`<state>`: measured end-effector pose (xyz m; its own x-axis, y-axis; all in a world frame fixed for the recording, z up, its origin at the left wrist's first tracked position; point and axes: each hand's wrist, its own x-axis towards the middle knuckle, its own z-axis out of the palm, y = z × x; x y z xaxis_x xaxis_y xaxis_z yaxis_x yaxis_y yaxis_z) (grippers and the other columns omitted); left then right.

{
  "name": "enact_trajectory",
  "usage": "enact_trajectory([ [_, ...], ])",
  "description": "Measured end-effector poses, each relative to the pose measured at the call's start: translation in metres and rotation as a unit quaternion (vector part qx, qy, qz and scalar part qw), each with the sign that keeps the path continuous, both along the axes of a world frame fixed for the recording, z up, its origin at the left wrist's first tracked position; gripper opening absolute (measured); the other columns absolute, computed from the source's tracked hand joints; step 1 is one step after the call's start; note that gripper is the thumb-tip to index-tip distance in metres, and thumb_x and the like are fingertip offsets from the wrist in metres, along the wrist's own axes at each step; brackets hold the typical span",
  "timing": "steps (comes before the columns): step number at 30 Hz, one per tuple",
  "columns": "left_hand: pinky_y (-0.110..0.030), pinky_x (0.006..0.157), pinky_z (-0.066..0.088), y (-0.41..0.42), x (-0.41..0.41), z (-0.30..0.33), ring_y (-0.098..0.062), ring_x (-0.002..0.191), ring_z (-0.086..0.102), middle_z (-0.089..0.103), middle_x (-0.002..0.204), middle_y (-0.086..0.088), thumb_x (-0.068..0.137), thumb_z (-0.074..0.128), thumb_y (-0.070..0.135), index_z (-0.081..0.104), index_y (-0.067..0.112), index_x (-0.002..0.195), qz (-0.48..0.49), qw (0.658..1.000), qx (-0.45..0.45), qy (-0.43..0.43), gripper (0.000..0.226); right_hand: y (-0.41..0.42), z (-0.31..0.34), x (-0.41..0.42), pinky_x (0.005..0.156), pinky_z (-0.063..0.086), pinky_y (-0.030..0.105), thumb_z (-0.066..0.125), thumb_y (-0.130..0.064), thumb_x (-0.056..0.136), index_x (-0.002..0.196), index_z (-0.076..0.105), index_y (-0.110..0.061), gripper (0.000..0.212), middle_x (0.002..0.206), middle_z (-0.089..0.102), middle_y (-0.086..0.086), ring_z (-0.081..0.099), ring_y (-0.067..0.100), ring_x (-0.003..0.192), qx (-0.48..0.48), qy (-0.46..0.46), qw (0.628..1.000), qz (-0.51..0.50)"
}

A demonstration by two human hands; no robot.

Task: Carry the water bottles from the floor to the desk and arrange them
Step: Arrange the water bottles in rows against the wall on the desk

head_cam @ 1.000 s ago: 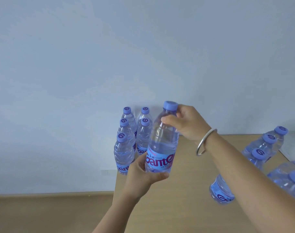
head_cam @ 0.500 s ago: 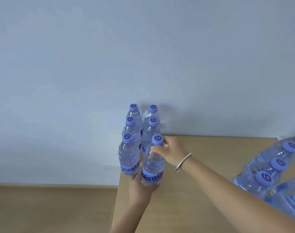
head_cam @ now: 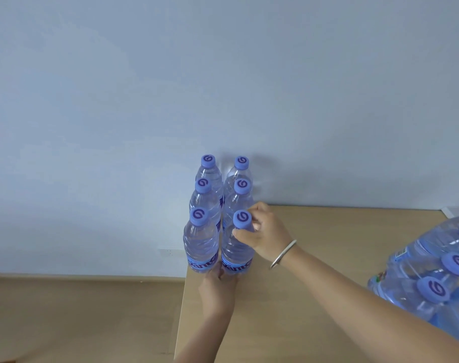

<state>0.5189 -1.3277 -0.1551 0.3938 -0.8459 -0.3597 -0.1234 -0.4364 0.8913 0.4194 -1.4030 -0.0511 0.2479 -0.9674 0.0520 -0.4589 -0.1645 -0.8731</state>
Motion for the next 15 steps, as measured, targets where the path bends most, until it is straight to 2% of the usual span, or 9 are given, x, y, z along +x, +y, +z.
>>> enact_trajectory([
  [2, -0.011, 0.057, 0.04, -0.0007, 0.0003, -0.0016, -0.01, 0.076, 0.06, 0.068, 0.08, 0.009, 0.08, 0.064, 0.009, 0.064, 0.031, 0.09, -0.002, 1.0, 0.005, -0.007, 0.024, 0.0007, -0.0038, -0.0003, 0.069, 0.037, 0.005, 0.075, -0.007, 0.071, 0.071, 0.059, -0.028, 0.026, 0.084, 0.045, -0.011, 0.051, -0.003, 0.068, -0.005, -0.023, 1.0, -0.009],
  [4, -0.015, 0.057, 0.041, -0.0029, -0.0003, -0.0019, -0.013, 0.072, 0.058, 0.067, 0.076, 0.004, 0.08, 0.064, 0.009, 0.063, 0.032, 0.084, 0.005, 1.0, 0.016, -0.012, 0.023, 0.0009, -0.0064, 0.0006, 0.068, 0.038, 0.007, 0.076, -0.008, 0.07, 0.068, 0.056, -0.033, 0.032, 0.083, 0.044, -0.011, 0.05, -0.007, 0.065, -0.019, -0.033, 0.999, -0.02],
  [7, -0.023, 0.063, 0.041, -0.0069, -0.0013, -0.001, -0.011, 0.076, 0.061, 0.068, 0.08, 0.005, 0.08, 0.067, 0.009, 0.068, 0.021, 0.091, 0.028, 0.999, 0.037, -0.004, 0.017, -0.0004, -0.009, 0.003, 0.067, 0.036, 0.007, 0.076, -0.009, 0.07, 0.064, 0.051, -0.038, 0.038, 0.08, 0.042, -0.013, 0.049, -0.008, 0.065, -0.043, -0.022, 0.998, -0.033],
  [11, -0.023, 0.068, 0.039, -0.0067, -0.0026, 0.0004, -0.011, 0.08, 0.061, 0.068, 0.083, 0.005, 0.079, 0.068, 0.012, 0.069, 0.017, 0.095, 0.035, 0.998, 0.053, 0.005, 0.016, -0.0016, -0.0118, 0.003, 0.072, 0.036, 0.004, 0.075, -0.014, 0.072, 0.068, 0.051, -0.039, 0.034, 0.083, 0.042, -0.014, 0.049, -0.004, 0.071, -0.044, -0.01, 0.999, -0.026],
  [13, -0.024, 0.066, 0.04, -0.0065, -0.004, 0.0027, -0.011, 0.077, 0.06, 0.068, 0.081, 0.005, 0.079, 0.066, 0.011, 0.069, 0.016, 0.093, 0.038, 0.998, 0.055, 0.008, 0.015, -0.0001, -0.0109, 0.0019, 0.077, 0.037, 0.007, 0.074, -0.016, 0.073, 0.076, 0.056, -0.034, 0.025, 0.087, 0.045, -0.011, 0.051, 0.002, 0.079, -0.037, -0.007, 0.999, -0.018],
  [15, -0.025, 0.066, 0.04, -0.0067, -0.0044, 0.0077, -0.014, 0.073, 0.058, 0.071, 0.083, 0.0, 0.078, 0.067, 0.01, 0.07, 0.013, 0.086, 0.037, 0.998, 0.056, 0.004, 0.009, 0.0041, -0.0073, 0.0002, 0.086, 0.04, 0.017, 0.074, -0.018, 0.074, 0.098, 0.06, -0.025, 0.029, 0.1, 0.053, -0.002, 0.054, 0.009, 0.092, -0.011, -0.022, 1.0, -0.013],
])
